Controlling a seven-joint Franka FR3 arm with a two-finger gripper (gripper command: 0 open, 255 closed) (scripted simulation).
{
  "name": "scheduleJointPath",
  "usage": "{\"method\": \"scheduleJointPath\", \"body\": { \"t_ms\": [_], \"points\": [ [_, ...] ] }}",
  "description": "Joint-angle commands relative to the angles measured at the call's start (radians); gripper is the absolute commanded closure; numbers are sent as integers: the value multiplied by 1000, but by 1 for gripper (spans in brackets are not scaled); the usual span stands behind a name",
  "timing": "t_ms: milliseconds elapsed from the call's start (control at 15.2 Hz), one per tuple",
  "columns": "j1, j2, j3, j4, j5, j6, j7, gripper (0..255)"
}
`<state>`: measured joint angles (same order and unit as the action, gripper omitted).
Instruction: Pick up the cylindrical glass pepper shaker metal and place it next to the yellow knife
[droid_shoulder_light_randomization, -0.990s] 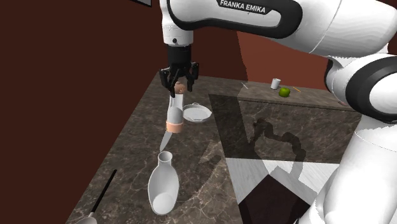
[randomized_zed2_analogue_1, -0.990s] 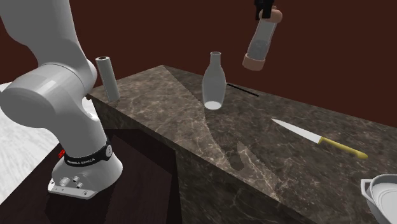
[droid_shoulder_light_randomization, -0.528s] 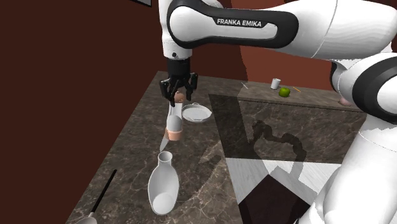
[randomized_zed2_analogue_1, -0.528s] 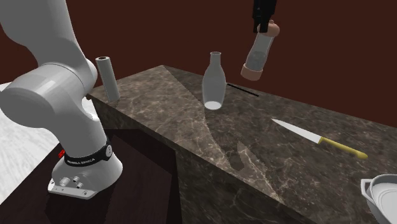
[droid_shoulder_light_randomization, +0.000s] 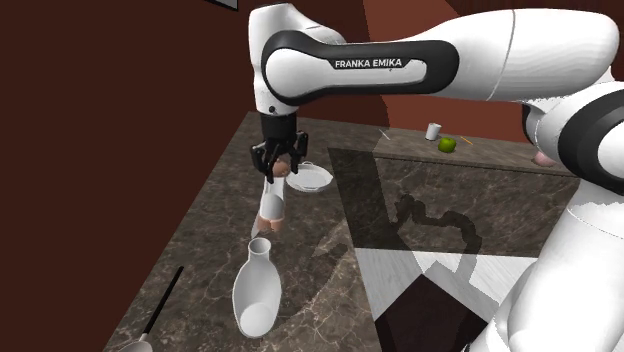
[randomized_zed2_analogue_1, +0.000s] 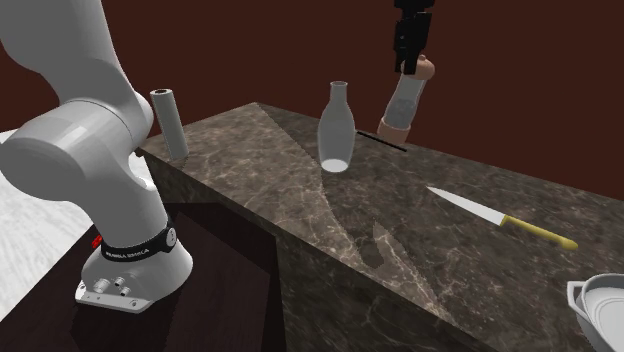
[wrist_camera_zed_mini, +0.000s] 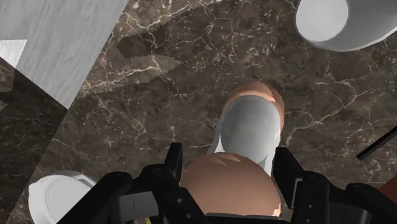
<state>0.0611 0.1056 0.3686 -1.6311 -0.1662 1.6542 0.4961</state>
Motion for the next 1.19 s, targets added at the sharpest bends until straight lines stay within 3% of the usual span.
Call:
{"method": "scheduleJointPath", "body": {
  "t_ms": [0, 1122],
  "points": [
    [-2, -4, -2, -31, 1, 29, 1, 255],
    [-5, 23, -6, -228, -18, 248, 35, 255]
  ]
}}
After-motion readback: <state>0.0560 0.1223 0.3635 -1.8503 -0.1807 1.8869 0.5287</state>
